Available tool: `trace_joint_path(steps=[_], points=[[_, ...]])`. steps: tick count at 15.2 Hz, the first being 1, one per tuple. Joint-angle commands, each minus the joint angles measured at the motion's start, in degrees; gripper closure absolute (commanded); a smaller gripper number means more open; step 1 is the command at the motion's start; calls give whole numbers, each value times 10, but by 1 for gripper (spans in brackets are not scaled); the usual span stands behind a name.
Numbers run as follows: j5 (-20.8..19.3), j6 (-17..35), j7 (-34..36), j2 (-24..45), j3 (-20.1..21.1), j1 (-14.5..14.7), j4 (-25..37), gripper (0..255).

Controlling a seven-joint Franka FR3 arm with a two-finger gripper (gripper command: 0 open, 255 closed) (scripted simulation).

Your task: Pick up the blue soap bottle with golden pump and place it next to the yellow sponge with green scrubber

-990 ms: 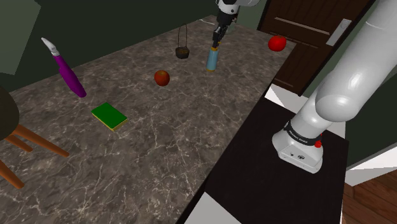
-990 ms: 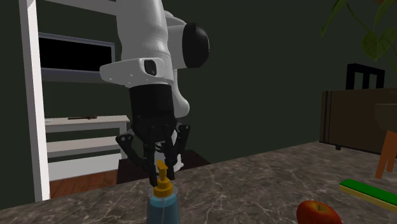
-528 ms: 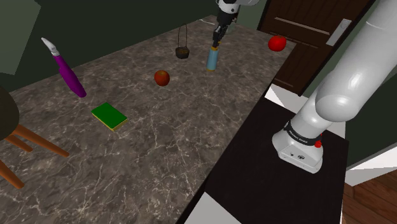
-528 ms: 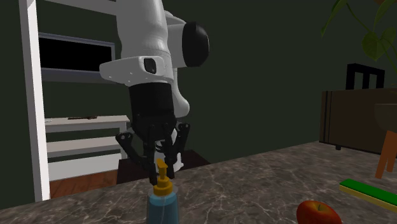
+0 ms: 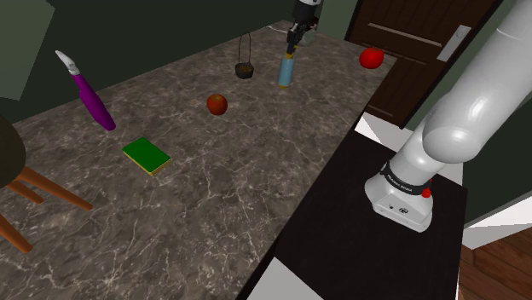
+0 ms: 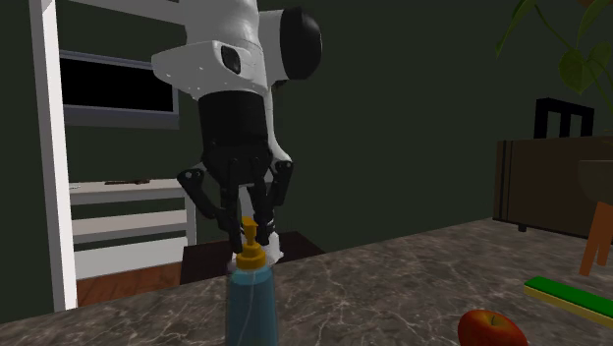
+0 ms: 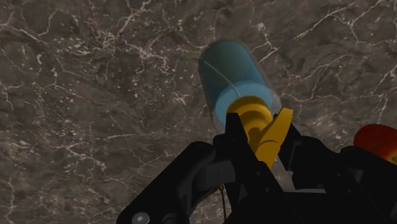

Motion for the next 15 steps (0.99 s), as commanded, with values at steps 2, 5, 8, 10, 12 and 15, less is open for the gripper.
trace_joint_path(steps=[2, 5, 8, 10, 12, 15], points=[[-4, -23, 5, -8, 0, 0, 16, 255], [-8, -45, 9, -14, 0, 0, 32, 255], [-11, -67, 13, -19, 0, 0, 49, 255], [-13, -82, 15, -22, 0, 0, 62, 255], [-14, -96, 17, -24, 0, 0, 74, 255], [-16, -119, 20, -27, 0, 0, 94, 255]])
